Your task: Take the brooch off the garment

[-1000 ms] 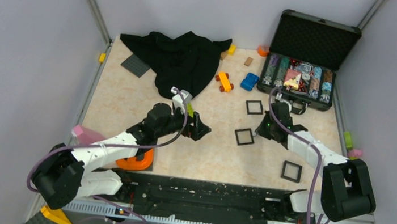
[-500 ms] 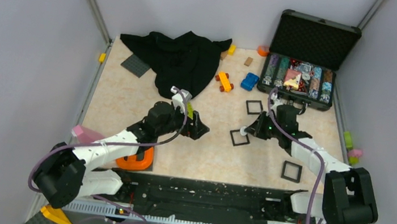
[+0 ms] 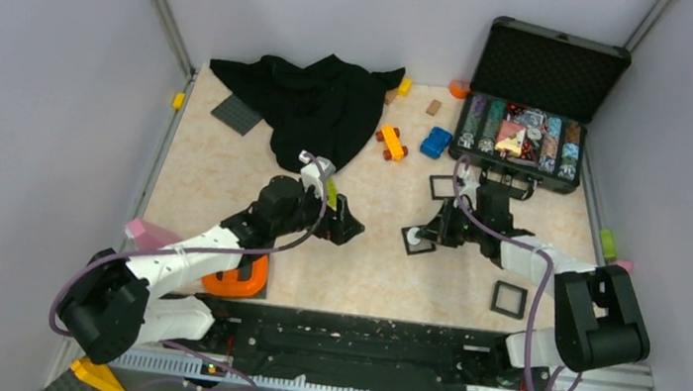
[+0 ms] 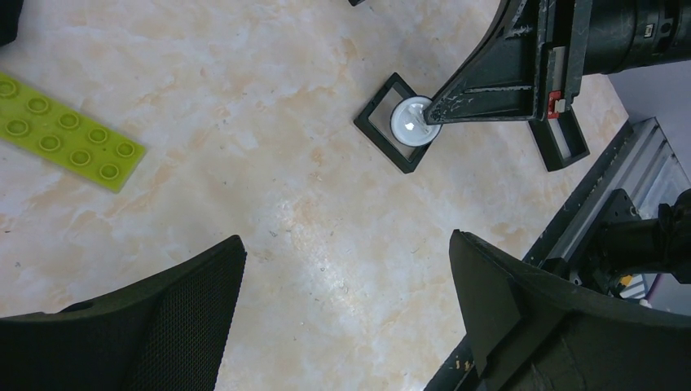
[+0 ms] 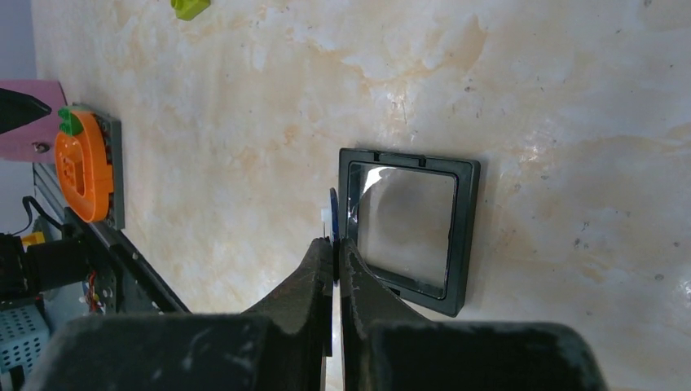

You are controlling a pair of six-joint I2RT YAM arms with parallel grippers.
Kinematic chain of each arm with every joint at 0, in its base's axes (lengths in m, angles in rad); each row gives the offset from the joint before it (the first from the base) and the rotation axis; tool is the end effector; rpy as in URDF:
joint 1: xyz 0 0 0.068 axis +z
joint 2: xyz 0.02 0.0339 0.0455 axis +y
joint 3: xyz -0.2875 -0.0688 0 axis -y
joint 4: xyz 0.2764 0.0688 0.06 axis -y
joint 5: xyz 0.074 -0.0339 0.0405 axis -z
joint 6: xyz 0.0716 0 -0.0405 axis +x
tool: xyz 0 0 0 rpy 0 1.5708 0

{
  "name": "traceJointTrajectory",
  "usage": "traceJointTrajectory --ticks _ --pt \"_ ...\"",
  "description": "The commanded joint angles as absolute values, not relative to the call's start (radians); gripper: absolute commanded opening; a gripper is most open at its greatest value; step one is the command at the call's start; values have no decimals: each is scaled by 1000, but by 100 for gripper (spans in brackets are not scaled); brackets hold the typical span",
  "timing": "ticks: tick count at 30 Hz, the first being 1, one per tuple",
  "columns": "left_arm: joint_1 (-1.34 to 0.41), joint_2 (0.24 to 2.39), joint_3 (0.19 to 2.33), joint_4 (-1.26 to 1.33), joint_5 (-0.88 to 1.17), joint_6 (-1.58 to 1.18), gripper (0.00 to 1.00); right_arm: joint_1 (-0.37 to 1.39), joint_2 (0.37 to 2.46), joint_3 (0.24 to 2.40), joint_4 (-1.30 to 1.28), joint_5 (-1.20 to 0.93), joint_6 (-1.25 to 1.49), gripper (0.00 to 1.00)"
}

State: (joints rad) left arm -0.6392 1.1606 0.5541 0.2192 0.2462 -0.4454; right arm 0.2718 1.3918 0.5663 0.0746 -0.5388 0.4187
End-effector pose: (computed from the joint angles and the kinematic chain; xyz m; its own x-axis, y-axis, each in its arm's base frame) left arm 0.2299 -0.1927 0.2147 -0.6008 -0.0740 -0.7959 0.5550 0.6780 -0.4820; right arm 0.2785 0.1158 0.1416 -0.8411 0.1279 -0.5256 -0.2734 0.7379 0.6171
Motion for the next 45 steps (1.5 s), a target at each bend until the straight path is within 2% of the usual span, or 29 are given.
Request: traceJointTrajectory --ticks 1,8,10,18,20,25,30,33,38,45 --pt "-633 1151 591 234 265 -436 99 266 1414 587 123 -554 391 0" --pt "-627 1158 587 238 271 -433 99 266 1418 588 97 -520 377 0" --pt "-624 1161 587 242 274 -433 99 267 1421 586 95 -507 374 5" --pt "-615 1150 578 246 282 -433 99 266 1449 596 105 -502 370 6" --pt "-613 1150 576 246 286 -433 99 266 1452 595 108 -503 370 10" --pt "-607 1149 575 246 296 -434 99 266 1434 597 81 -471 363 41" --pt "-603 1138 571 258 318 -436 99 267 1345 625 -24 -388 328 51" --pt "-602 1133 570 263 332 -440 99 266 1278 657 -113 -316 300 61" --pt "-601 1132 569 270 342 -446 99 266 1249 715 -163 -214 252 98" --pt "-601 1158 569 290 374 -460 98 267 1456 910 -186 -6 202 99"
